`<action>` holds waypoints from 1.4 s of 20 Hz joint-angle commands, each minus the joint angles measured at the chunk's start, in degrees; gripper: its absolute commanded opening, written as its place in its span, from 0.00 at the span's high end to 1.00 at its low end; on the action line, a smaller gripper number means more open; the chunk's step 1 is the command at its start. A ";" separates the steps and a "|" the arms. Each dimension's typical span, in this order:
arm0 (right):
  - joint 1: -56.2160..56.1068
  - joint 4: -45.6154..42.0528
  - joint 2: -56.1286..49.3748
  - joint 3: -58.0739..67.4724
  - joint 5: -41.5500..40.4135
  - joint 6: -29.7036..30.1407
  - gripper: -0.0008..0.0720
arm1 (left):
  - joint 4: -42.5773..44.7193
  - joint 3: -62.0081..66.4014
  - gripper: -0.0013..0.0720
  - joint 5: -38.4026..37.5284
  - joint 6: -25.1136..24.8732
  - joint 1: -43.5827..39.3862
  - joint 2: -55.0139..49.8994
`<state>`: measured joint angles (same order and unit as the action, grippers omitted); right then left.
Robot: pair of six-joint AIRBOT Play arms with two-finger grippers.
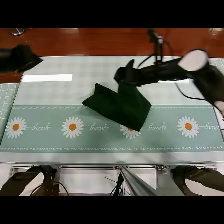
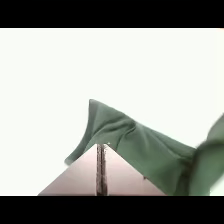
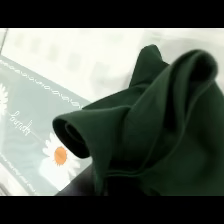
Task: Fold the shirts.
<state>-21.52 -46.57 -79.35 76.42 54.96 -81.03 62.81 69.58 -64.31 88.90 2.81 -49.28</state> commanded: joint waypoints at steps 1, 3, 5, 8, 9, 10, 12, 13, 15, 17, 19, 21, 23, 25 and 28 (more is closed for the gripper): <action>-5.03 0.52 -14.51 8.72 -3.08 0.17 0.95 | -0.07 -15.19 0.95 1.31 0.11 1.68 16.37; -6.14 2.45 -19.56 12.17 -2.05 0.15 0.95 | -2.99 -23.06 0.95 1.29 0.33 1.68 21.33; -7.15 3.91 -22.80 13.94 -1.79 -0.46 0.95 | -3.96 -28.57 0.95 1.29 0.31 1.68 23.45; -7.58 5.42 -23.98 13.97 0.52 -0.31 0.17 | -3.96 -31.71 0.95 2.32 0.31 1.70 22.69; -6.88 6.23 -23.39 13.99 2.86 0.26 0.13 | -3.96 -31.85 0.95 3.06 0.31 1.70 22.16; -5.73 6.73 -22.12 13.99 6.45 0.68 0.13 | -4.42 -31.85 0.95 3.96 0.31 1.70 21.64; -1.38 3.89 -17.46 13.99 15.63 2.56 0.13 | -5.79 -31.85 0.95 4.96 0.26 1.70 20.61; 1.90 -0.31 -14.16 13.97 20.46 1.88 0.13 | -6.32 -31.85 0.95 5.01 0.26 1.68 20.04; 8.76 -12.26 -6.43 13.64 28.02 -0.66 0.13 | -6.47 -31.85 0.95 4.98 0.15 1.68 19.17; 15.74 -23.08 3.48 9.11 28.89 -2.45 0.13 | -6.49 -31.85 0.95 4.98 -1.36 1.68 18.69; 23.06 -25.77 14.97 -2.14 21.77 -5.35 0.13 | -6.47 -31.87 0.95 5.01 -1.51 1.68 18.25; 28.61 -25.62 26.45 -18.56 11.13 -10.21 0.13 | -6.49 -31.89 0.95 5.01 -3.02 1.68 17.75; 30.36 -24.30 34.97 -36.17 0.63 -21.51 0.13 | -6.51 -31.89 0.95 5.01 -3.43 1.68 17.20; 28.37 -13.86 36.46 -48.41 -7.56 -22.62 0.13 | -6.51 -31.89 0.95 5.07 -3.41 1.68 16.61; 22.29 0.13 29.38 -52.78 -11.96 -12.39 0.13 | -7.39 -31.89 0.95 5.29 -3.41 1.68 15.41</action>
<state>3.77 -58.46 -48.42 32.60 51.59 -97.27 56.07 37.71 -59.22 85.82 4.45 -32.91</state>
